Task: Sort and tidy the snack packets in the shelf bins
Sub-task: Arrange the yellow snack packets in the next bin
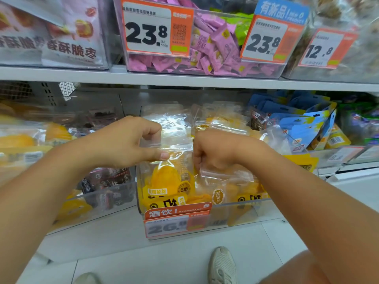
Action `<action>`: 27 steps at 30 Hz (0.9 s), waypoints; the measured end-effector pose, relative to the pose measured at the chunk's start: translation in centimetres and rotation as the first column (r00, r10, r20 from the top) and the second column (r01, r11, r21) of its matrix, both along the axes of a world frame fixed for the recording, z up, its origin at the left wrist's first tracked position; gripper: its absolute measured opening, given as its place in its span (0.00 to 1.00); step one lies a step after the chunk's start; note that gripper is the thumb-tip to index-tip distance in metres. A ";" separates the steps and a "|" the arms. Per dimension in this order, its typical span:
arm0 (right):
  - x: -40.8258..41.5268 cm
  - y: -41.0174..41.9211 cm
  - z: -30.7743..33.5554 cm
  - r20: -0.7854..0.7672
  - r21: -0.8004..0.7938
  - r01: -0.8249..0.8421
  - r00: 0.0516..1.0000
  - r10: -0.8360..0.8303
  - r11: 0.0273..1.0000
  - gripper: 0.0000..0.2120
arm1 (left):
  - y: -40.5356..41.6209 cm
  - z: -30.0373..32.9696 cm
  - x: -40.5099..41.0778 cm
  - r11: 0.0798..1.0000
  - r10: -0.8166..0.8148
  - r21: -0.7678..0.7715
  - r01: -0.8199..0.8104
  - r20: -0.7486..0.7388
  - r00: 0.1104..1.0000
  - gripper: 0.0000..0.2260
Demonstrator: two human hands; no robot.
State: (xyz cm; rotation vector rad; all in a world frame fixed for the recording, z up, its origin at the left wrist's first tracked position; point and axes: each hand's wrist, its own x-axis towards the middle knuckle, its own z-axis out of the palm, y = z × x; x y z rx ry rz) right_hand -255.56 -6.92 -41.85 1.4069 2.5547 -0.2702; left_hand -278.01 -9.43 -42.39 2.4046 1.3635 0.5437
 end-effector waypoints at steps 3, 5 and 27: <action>1.8 0.6 1.5 -0.076 0.170 0.050 0.996 -0.038 0.984 0.06 | 0.1 0.0 0.0 1.000 0.010 -0.016 -0.010 0.002 1.000 0.18; 3.8 1.2 2.7 -0.180 0.379 0.178 0.977 -0.116 0.908 0.05 | 0.2 0.1 0.0 0.999 -0.001 -0.033 0.000 -0.010 1.000 0.18; 3.0 -3.5 2.8 -0.217 0.054 -0.093 0.971 0.103 0.994 0.07 | -0.5 0.3 0.9 0.997 0.049 -0.054 -0.047 0.022 0.999 0.20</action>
